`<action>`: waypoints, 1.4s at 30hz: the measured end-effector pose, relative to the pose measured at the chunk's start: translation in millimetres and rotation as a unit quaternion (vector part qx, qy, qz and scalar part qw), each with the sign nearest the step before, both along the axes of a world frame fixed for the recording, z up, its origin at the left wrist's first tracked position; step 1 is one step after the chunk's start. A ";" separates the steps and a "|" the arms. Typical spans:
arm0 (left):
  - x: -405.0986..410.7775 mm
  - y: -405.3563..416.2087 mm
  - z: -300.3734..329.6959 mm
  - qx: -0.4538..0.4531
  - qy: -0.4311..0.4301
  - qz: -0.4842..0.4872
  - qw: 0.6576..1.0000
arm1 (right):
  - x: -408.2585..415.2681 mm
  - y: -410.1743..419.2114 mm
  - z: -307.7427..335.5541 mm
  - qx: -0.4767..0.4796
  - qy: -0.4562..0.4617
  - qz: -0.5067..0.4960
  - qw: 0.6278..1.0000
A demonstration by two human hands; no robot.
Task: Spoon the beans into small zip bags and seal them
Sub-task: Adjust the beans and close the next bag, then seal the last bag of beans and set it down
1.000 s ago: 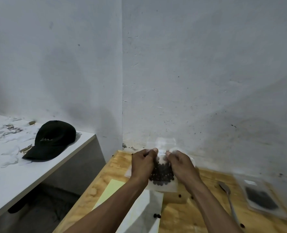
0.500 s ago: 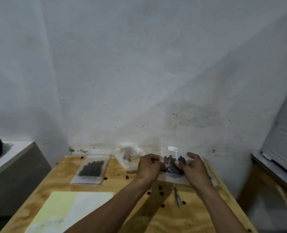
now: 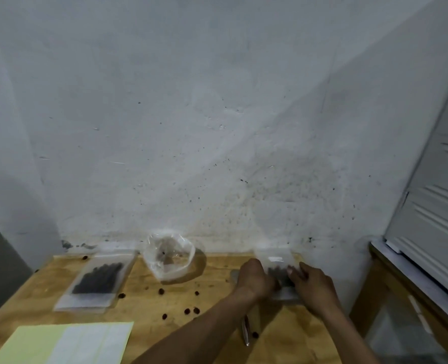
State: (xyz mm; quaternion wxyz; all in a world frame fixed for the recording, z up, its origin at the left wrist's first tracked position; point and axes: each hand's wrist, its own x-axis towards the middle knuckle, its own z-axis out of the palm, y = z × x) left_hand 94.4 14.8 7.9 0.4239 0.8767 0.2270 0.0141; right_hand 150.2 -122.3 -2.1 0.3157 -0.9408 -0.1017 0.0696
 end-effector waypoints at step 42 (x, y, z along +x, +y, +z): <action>-217.4 296.3 -22.9 0.102 -0.051 0.286 0.951 | -186.0 308.6 5.6 0.132 0.117 0.145 0.974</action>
